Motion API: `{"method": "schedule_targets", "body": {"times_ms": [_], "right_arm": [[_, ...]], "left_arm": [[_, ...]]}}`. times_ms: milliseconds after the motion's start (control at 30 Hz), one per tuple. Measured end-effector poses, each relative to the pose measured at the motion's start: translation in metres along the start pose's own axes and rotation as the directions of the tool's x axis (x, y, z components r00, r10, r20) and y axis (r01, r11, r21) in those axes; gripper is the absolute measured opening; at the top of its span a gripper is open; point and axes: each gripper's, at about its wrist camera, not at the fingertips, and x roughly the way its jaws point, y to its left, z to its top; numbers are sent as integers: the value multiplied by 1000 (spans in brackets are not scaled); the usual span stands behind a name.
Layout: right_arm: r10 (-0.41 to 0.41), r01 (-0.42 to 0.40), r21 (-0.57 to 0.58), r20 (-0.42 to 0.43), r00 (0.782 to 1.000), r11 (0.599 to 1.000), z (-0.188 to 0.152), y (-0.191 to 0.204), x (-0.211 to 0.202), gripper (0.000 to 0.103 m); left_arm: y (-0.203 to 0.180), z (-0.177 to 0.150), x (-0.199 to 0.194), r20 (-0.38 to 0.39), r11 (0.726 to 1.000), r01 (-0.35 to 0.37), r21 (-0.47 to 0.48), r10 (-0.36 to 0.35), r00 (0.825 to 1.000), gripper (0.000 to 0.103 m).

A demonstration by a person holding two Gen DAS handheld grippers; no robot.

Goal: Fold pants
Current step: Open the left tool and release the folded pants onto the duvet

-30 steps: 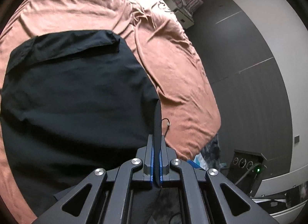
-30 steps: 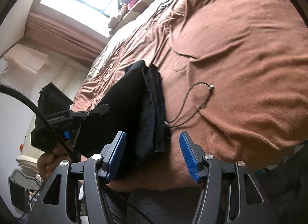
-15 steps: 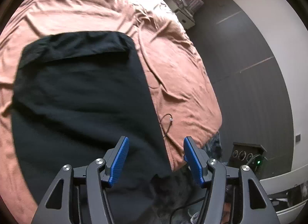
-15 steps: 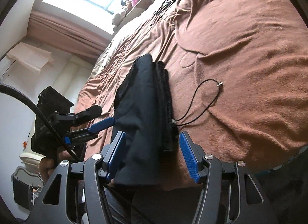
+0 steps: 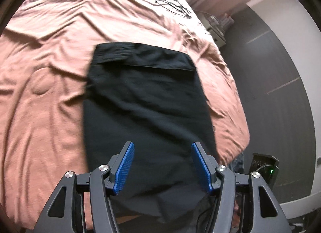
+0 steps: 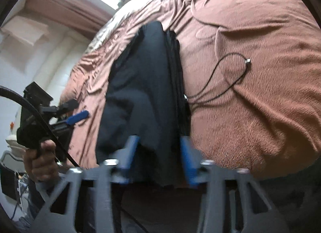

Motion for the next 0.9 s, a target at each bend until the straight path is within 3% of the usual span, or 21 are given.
{"method": "schedule_targets", "body": {"times_ms": [33, 67, 233, 433, 500, 533, 567, 633, 900], "right_arm": [[-21, 21, -14, 0, 1000, 1000, 0, 1, 1, 9], [-34, 34, -34, 1, 999, 999, -1, 3, 0, 8], [-94, 93, -48, -8, 996, 995, 2, 1, 0, 7], [-38, 39, -39, 19, 999, 998, 7, 3, -12, 9], [-31, 33, -43, 34, 999, 999, 11, 2, -13, 13], [-27, 29, -46, 40, 999, 999, 14, 3, -13, 22], [-23, 25, -46, 44, 999, 999, 17, 2, -12, 38], [-20, 22, -40, 53, 998, 999, 22, 1, -10, 55], [-13, 15, -69, 17, 1000, 998, 46, 6, 18, 55]], "left_arm": [[6, -1, -3, 6, 1000, -7, -7, 7, 1000, 61], [12, -2, -5, 10, 1000, -13, -16, 14, 1000, 61], [44, -8, -7, 13, 996, -47, -74, 48, 999, 61], [68, -17, -4, 3, 992, -50, -120, 50, 999, 61], [71, -18, 0, 1, 990, -42, -132, 42, 999, 61], [72, -19, 2, -1, 990, -37, -137, 37, 999, 61], [73, -20, 4, -2, 989, -32, -143, 32, 999, 61], [76, -24, 8, -4, 987, -25, -157, 25, 1000, 61], [84, -32, 22, -12, 981, 14, -194, -16, 1000, 61]]}}
